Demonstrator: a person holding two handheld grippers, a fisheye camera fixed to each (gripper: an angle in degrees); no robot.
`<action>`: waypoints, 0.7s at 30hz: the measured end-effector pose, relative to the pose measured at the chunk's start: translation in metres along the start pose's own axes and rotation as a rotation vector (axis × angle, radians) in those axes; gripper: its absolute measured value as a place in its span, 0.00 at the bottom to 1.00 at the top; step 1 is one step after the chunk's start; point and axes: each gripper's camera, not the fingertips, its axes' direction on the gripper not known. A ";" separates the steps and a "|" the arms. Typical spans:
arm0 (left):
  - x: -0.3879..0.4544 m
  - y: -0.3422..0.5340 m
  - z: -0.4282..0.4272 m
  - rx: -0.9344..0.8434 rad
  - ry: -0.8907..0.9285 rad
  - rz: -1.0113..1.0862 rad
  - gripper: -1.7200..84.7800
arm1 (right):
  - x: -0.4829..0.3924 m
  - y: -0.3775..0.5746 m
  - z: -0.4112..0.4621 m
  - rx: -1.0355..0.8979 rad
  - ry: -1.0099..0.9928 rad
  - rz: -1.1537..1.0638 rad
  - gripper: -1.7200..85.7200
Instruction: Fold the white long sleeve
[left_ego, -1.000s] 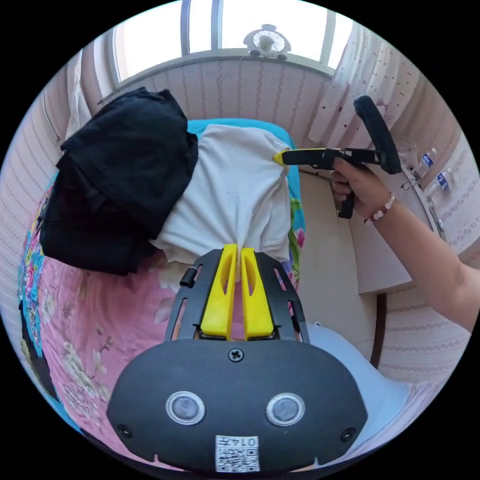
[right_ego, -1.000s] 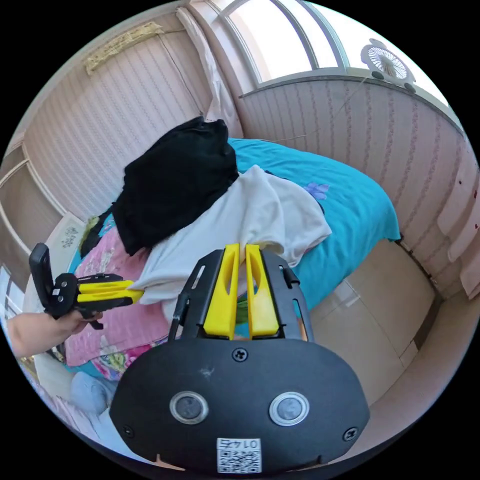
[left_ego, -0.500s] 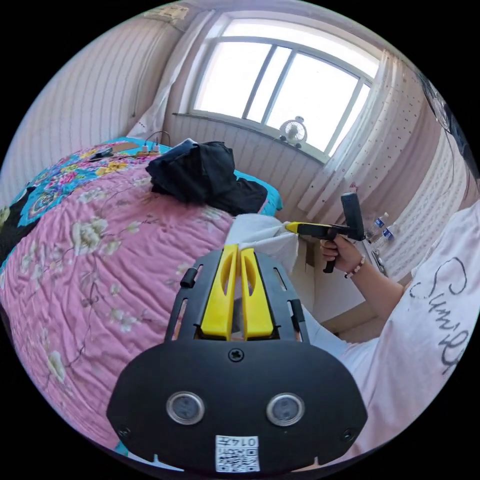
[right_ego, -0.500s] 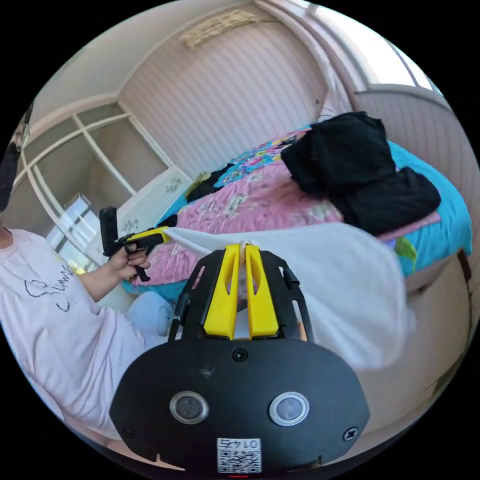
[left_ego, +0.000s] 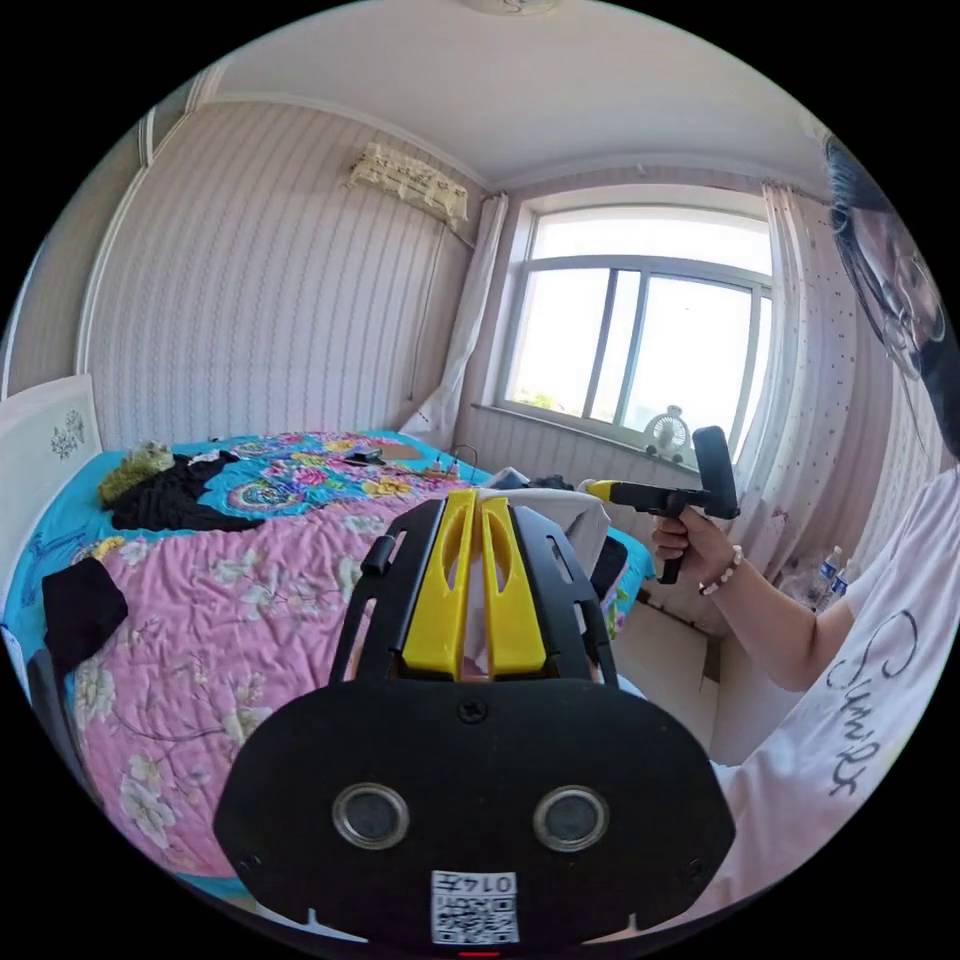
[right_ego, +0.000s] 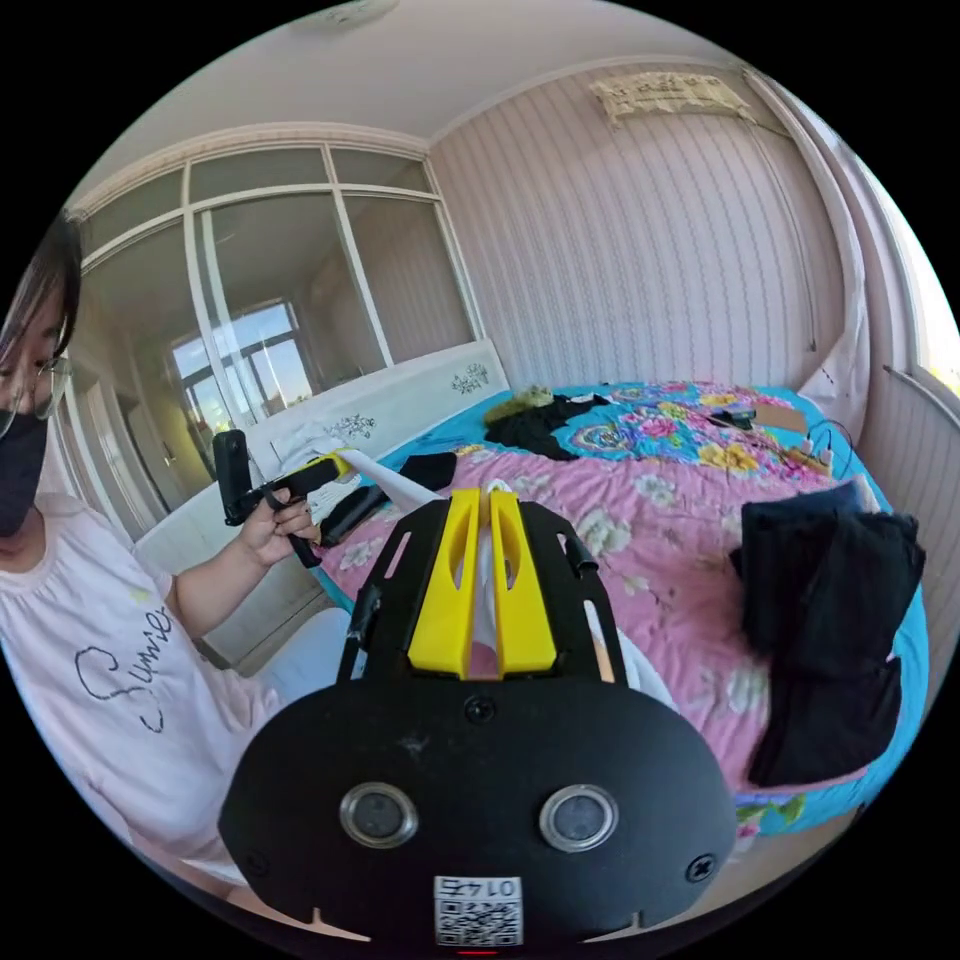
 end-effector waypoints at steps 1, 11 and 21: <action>-0.006 -0.012 -0.016 0.021 -0.024 0.006 0.01 | -0.010 -0.012 0.010 -0.005 0.005 -0.042 0.03; -0.039 -0.169 -0.180 0.256 -0.239 0.148 0.01 | -0.063 -0.162 0.068 -0.002 -0.148 -0.336 0.03; -0.112 -0.130 -0.248 0.017 -0.502 -0.030 0.01 | 0.036 0.008 0.239 -0.241 0.024 -0.129 0.03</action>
